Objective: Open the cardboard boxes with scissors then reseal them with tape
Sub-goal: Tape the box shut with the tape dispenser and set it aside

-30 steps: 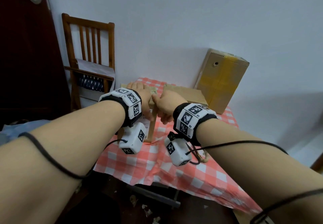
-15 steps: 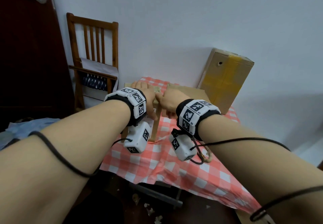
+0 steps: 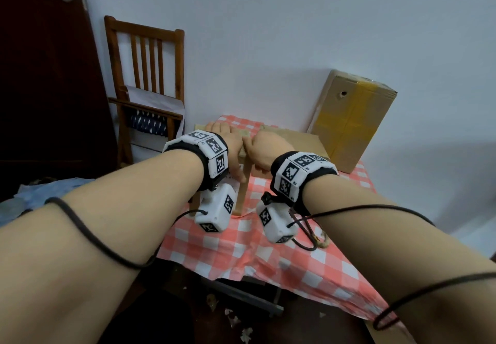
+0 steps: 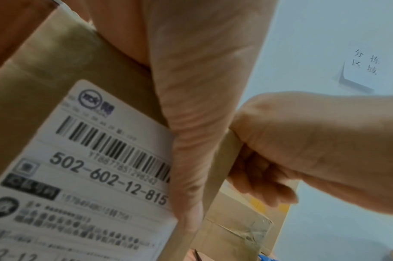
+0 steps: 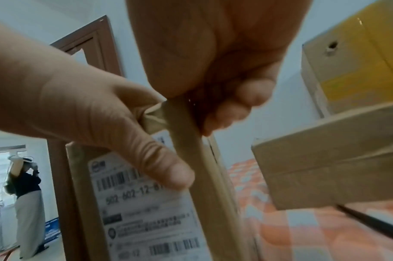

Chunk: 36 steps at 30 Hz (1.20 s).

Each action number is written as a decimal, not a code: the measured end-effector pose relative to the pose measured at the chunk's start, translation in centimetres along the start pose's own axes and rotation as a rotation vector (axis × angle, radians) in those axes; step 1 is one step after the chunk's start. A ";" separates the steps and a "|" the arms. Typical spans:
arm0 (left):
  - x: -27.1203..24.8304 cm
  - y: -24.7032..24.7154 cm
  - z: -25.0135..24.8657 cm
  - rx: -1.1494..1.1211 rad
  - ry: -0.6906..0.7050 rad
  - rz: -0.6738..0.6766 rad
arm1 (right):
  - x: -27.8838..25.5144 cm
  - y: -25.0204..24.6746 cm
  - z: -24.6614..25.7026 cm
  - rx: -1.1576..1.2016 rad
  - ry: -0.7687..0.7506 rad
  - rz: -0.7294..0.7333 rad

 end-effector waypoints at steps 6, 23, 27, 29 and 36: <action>0.1 0.0 -0.1 0.002 -0.002 0.005 | -0.8 -2.1 0.5 -0.178 -0.006 -0.136; -0.1 -1.7 1.6 -0.213 0.047 -0.021 | 0.0 -0.6 0.3 0.166 0.099 0.109; 0.1 -1.7 1.5 -0.208 0.054 -0.014 | 0.4 -0.6 0.0 0.173 0.112 0.064; 0.1 -1.7 1.3 -0.180 0.054 -0.009 | 0.2 -0.6 0.0 0.138 0.129 0.077; 0.2 -1.7 1.7 -0.171 0.052 -0.024 | -0.2 -1.4 1.0 0.019 0.132 0.085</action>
Point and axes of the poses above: each hand's wrist, its own x-axis towards the middle knuckle, its own y-axis out of the palm, z = x × y, the point moved 10 cm from there along x, towards the middle knuckle, and after that the axes turned 12 degrees about -x, right-handed, at the moved point
